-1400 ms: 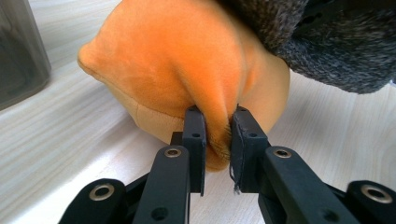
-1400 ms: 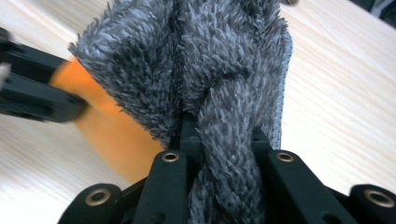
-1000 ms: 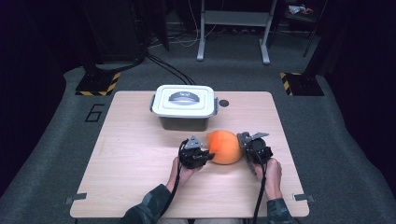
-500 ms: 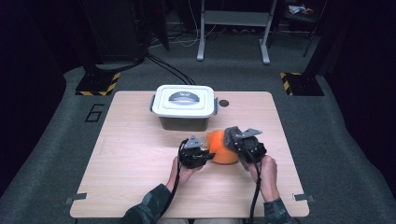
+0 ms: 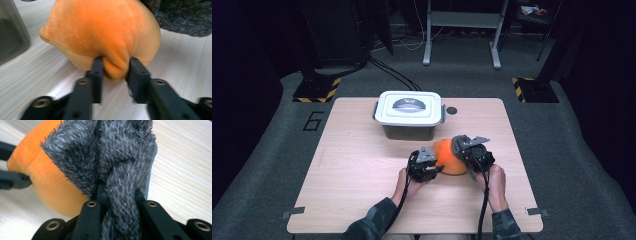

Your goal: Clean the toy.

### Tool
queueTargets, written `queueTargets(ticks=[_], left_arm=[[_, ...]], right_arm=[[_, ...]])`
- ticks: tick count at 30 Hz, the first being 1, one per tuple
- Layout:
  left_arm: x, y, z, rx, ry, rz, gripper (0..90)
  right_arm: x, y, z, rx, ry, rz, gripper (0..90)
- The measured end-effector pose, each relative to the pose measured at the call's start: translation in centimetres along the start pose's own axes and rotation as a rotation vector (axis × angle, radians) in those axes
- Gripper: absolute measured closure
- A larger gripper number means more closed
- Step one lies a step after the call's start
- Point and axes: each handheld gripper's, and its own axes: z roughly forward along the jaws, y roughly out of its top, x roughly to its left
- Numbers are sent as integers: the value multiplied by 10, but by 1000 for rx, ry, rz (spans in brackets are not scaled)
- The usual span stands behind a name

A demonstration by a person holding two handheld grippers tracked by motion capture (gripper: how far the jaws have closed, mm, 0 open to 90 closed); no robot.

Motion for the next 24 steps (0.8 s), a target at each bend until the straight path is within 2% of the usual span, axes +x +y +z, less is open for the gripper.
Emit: queueTargets(ticks=[2, 4, 5, 10, 12, 14, 15, 20, 24], left_arm=[[0, 2, -1, -5, -2, -3, 777], [-1, 4, -4, -16, -25, -28, 794], [-2, 5, -5, -23, -30, -27, 797], [-4, 11, -10, -30, -57, -62, 797], [-6, 12, -11, -24, -62, -61, 797], [-4, 11, -9, -20, -56, -64, 797], [-3, 9, -8, -22, -58, -74, 797], [0, 3, -7, -20, -61, -89, 796], [3, 2, -6, -27, -77, -108, 795]], right_arm=[[-1, 0, -8, -18, -11, 11, 763], [-1, 1, -17, -44, -24, 11, 763], [1, 2, -23, -57, -24, 9, 763], [18, 10, -37, -86, -9, -43, 762], [25, 13, -33, -78, -3, -76, 762], [32, 15, -25, -55, -42, -101, 763], [32, 15, -21, -46, -42, -105, 763], [23, 9, -10, -26, -54, -76, 764], [7, -3, -4, -7, -57, -25, 764]])
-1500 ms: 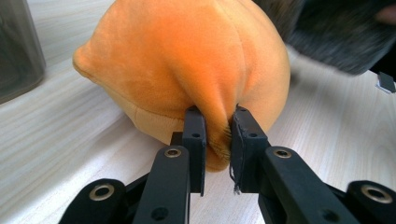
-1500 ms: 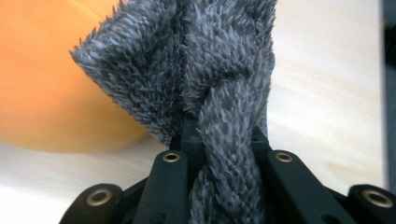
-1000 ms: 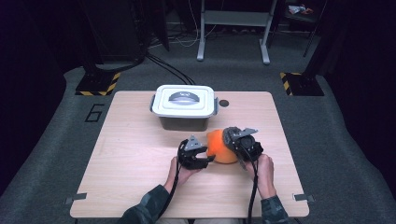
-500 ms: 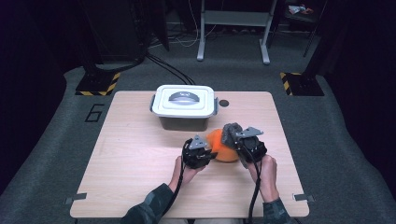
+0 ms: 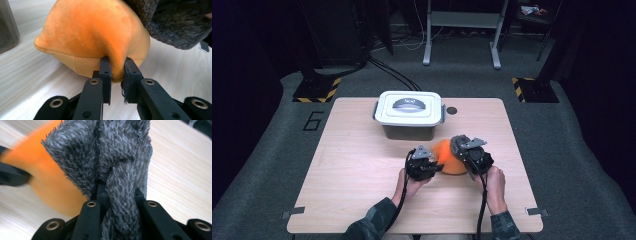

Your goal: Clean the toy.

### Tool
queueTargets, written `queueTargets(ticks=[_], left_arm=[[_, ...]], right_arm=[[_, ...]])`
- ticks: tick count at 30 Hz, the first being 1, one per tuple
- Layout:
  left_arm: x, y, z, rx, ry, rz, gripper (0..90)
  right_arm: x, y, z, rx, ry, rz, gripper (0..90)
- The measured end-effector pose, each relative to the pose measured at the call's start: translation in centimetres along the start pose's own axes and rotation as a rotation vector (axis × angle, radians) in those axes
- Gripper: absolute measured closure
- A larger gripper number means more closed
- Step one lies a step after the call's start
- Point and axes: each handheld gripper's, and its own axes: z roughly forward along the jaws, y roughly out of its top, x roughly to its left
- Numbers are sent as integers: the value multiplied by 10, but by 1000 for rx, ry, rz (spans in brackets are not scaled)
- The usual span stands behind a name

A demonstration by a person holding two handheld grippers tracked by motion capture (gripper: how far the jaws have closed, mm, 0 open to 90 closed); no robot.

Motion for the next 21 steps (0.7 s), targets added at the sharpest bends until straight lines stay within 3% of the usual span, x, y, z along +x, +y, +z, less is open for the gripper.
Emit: queueTargets(ticks=[11, 19, 21], left_arm=[[5, -4, 0, -3, -11, -15, 796], [8, -6, -1, -5, -12, -30, 796], [8, -8, 0, -10, -14, -33, 796]], right_arm=[[-31, -27, 30, 80, -1, 108, 764], [-32, -32, 44, 135, 19, 139, 764], [-32, -33, 48, 143, 19, 127, 763]])
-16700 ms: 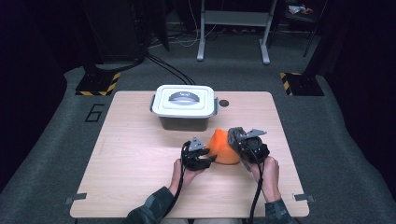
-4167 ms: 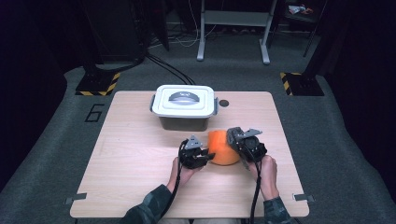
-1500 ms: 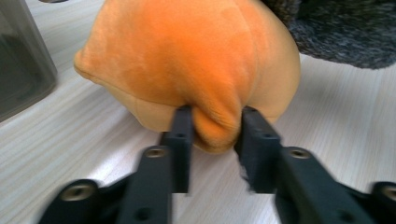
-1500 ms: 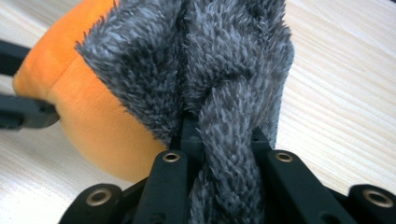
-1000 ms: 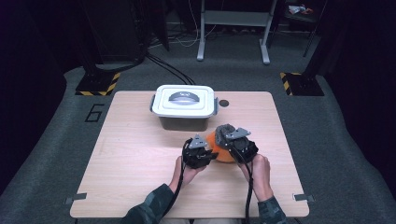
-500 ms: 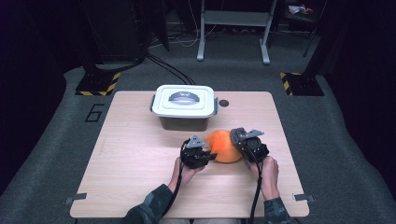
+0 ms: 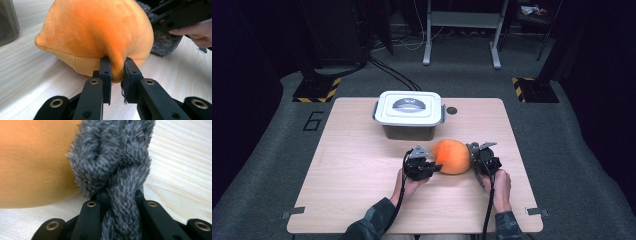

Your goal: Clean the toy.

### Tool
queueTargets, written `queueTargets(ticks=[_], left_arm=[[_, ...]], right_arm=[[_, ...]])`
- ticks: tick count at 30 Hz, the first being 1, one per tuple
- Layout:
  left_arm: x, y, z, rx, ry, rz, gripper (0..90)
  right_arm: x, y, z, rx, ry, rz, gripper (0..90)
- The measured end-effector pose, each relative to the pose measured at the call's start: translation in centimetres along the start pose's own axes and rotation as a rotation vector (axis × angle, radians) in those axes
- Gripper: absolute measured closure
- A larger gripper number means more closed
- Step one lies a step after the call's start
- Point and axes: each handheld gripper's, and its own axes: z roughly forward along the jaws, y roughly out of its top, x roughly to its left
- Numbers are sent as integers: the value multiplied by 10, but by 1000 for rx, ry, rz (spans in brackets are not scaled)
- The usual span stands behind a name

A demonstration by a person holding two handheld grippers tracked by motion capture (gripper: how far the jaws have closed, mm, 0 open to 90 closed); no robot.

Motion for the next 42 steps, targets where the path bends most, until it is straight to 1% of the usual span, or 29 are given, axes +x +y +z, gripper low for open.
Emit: queueTargets(ticks=[1, 4, 5, 7, 8, 9, 10, 11, 12, 14, 15, 17, 19, 20, 21, 22, 23, 24, 25, 26, 27, 28, 29, 33, 35, 41, 42], left_arm=[[1, 0, -1, 5, 2, 2, 796], [2, -1, -1, 5, 1, 0, 796], [3, -1, -2, 7, -1, -5, 795], [3, 0, -3, 4, 1, -5, 795], [3, 0, -3, 3, 2, -6, 795], [3, 0, -3, 4, -4, -4, 795], [3, 0, -3, 4, -3, 2, 795], [2, 0, -3, 2, -3, 1, 795], [2, 0, -3, -2, -3, 3, 795], [1, 1, -3, 1, -3, 9, 795], [1, 1, -3, 2, -1, 11, 795], [1, 2, -3, -1, -2, 13, 795], [0, 3, -2, 0, -4, 11, 795], [0, 3, -3, 3, -3, 15, 794], [-1, 3, -2, -1, -4, 14, 794], [-1, 4, -2, 2, -3, 25, 794], [-2, 4, -2, 1, -8, 22, 794], [-2, 4, -2, 2, -3, 28, 794], [-2, 4, -2, 3, 0, 43, 794], [-3, 4, -2, 5, 1, 42, 794], [-2, 4, -2, 8, 3, 38, 794], [-1, 3, -2, 10, 2, 33, 794], [0, 3, -3, 13, -1, 32, 794], [-1, 3, -2, 11, -1, 35, 793], [-1, 3, -1, 10, -2, 35, 793], [-2, 3, 0, 12, -13, 33, 793], [-1, 3, 0, 14, -15, 34, 793]], right_arm=[[1, 0, 1, 12, 3, 7, 763], [-2, -2, 8, 21, 7, -4, 762], [-1, -2, 8, 28, 15, 15, 762], [-2, -2, 5, 29, 13, 14, 761], [-3, -2, 2, 23, 5, 10, 760], [-5, -3, -2, 11, 9, 8, 760], [-6, -3, -7, 11, 3, 24, 760], [-8, -3, -13, -3, -5, 27, 760], [-10, -3, -19, -31, -9, 14, 759], [-9, 0, -34, -64, -14, 16, 759], [-8, 2, -41, -87, -10, 13, 759], [-2, 7, -54, -115, -2, -10, 758], [8, 13, -64, -136, 7, -41, 757], [13, 17, -68, -152, 22, -61, 757], [19, 20, -71, -152, 25, -79, 757], [25, 23, -72, -154, 30, -93, 756], [31, 26, -73, -160, 40, -117, 754], [37, 29, -72, -164, 42, -139, 754], [42, 32, -72, -154, 45, -155, 753], [48, 34, -70, -156, 45, -170, 753], [52, 36, -69, -154, 33, -186, 753], [56, 37, -68, -148, 22, -191, 753], [57, 38, -66, -145, 22, -200, 753], [57, 38, -61, -131, 9, -209, 754], [55, 37, -61, -120, 10, -196, 754], [42, 31, -57, -117, 21, -159, 754], [40, 30, -56, -114, 15, -154, 754]])
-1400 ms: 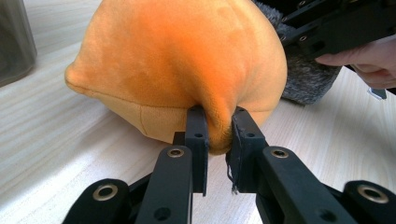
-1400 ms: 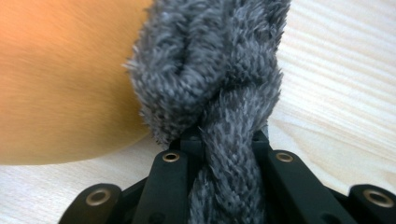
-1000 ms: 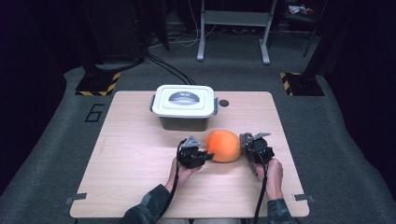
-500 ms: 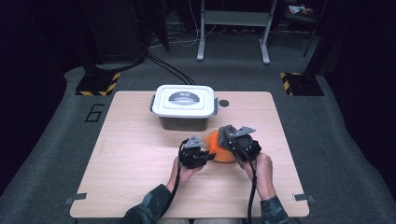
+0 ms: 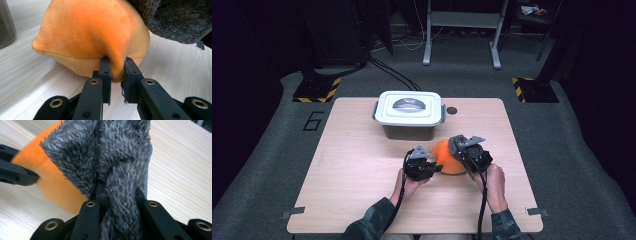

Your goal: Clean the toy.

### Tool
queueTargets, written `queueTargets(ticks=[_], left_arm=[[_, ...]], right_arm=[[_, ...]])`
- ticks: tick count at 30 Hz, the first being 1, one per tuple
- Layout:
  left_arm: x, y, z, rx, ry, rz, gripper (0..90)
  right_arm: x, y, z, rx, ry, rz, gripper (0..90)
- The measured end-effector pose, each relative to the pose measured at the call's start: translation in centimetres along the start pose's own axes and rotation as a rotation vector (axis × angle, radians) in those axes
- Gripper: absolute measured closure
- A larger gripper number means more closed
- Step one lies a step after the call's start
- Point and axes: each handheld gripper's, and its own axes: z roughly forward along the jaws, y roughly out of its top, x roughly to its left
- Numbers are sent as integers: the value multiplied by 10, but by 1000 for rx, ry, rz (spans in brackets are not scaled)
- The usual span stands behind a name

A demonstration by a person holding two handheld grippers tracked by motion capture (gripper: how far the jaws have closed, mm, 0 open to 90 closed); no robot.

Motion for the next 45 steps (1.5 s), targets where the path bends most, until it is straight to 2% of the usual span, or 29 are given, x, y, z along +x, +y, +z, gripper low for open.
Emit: queueTargets(ticks=[8, 11, 15, 20, 21, 23, 24, 27, 29, 34, 38, 41, 42, 44, 45], left_arm=[[1, 0, 1, -1, -1, -4, 794], [1, 0, 1, -2, -1, -9, 794], [2, 0, 1, -1, -3, -10, 794], [2, -1, 0, -2, -1, -10, 794], [2, -1, 0, -2, -1, -10, 793], [3, -1, 0, -2, -1, -9, 793], [3, -1, 0, -3, -2, -10, 793], [3, 0, -1, -3, -4, -6, 793], [3, 0, -1, -4, -5, -9, 793], [2, 0, -1, -6, -2, -2, 793], [2, 0, -1, -6, -1, 0, 793], [1, 0, -1, -8, 0, -2, 790], [1, 0, -1, -8, 2, 1, 787], [2, 0, -2, -8, 6, 9, 764], [2, 0, -3, -13, 13, 17, 742]], right_arm=[[-22, -16, 12, 32, -8, 73, 754], [-29, -23, 21, 45, -15, 86, 754], [-33, -29, 30, 64, -15, 110, 754], [-37, -37, 42, 120, -10, 146, 752], [-39, -39, 46, 124, -3, 137, 751], [-41, -44, 52, 151, -6, 158, 750], [-43, -47, 53, 148, 1, 152, 750], [-46, -48, 45, 125, -9, 171, 750], [-47, -45, 34, 108, -20, 187, 750], [-43, -30, 0, 16, -31, 153, 750], [-28, -14, -17, -45, 13, 104, 750], [-13, -4, -15, -28, 53, 60, 750], [-10, -2, -10, -15, 56, 40, 750], [-4, -1, 0, 7, 39, 42, 751], [-6, 0, 2, -4, 40, 33, 751]])
